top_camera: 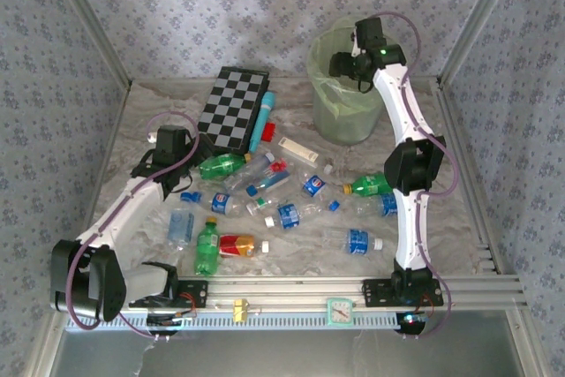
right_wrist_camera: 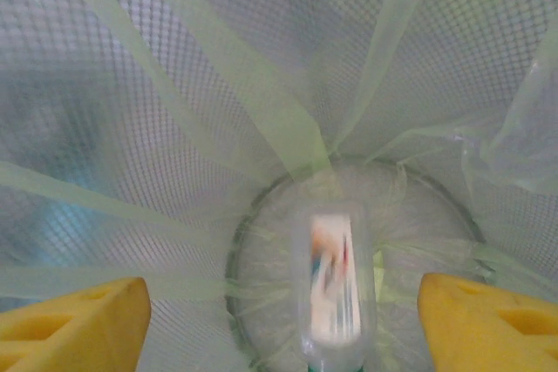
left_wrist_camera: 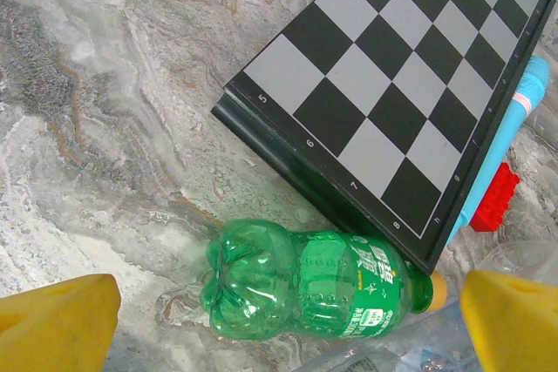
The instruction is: Put the plastic bottles in the bin
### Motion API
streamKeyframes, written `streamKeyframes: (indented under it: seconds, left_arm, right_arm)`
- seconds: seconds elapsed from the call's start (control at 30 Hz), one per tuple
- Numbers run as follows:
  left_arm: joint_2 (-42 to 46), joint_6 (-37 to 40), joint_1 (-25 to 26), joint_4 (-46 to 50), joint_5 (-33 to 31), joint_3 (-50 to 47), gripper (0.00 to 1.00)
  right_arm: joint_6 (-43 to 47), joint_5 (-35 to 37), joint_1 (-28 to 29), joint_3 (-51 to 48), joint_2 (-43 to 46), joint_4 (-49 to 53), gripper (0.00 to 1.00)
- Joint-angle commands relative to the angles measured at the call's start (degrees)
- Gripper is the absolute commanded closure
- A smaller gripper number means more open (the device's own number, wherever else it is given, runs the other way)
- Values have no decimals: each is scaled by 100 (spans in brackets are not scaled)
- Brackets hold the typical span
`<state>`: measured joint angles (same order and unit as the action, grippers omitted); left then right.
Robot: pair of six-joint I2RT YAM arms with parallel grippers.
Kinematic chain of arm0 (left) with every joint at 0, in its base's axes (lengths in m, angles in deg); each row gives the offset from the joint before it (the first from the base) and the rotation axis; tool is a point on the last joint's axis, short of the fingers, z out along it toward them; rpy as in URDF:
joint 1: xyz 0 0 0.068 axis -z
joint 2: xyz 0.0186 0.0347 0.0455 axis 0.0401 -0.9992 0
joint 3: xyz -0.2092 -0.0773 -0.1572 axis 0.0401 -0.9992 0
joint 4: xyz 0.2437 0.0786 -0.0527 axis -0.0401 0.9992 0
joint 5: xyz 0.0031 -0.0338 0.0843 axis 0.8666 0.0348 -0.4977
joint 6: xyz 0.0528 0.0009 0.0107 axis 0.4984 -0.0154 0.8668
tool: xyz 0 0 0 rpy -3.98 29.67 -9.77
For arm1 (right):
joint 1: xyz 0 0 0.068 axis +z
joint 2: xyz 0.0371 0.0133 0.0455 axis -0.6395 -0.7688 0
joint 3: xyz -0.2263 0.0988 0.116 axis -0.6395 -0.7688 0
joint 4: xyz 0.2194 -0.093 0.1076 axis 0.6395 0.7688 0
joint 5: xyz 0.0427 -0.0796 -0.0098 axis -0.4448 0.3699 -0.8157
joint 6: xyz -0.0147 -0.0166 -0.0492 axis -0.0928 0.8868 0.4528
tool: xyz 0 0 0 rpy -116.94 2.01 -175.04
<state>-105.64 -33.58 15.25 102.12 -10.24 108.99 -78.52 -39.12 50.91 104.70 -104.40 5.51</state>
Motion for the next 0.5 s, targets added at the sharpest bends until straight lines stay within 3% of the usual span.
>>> streamKeyframes:
  seconds: [0.0,0.2,0.3,0.47]
  left_arm:
    - [114,41,-39,82,-37,162,0]
    - [90,16,-47,124,-17,222,0]
    - [45,-14,-81,186,78,263,0]
    - [-68,39,-228,672,287,487,0]
  right_arm:
    - [-35,62,-42,237,531,-102,16]
    - [-73,-31,-21,81,1190,-252,10]
    - [-101,-116,15,-283,1566,-335,0]
    - [-295,125,129,-1131,2180,-483,0]
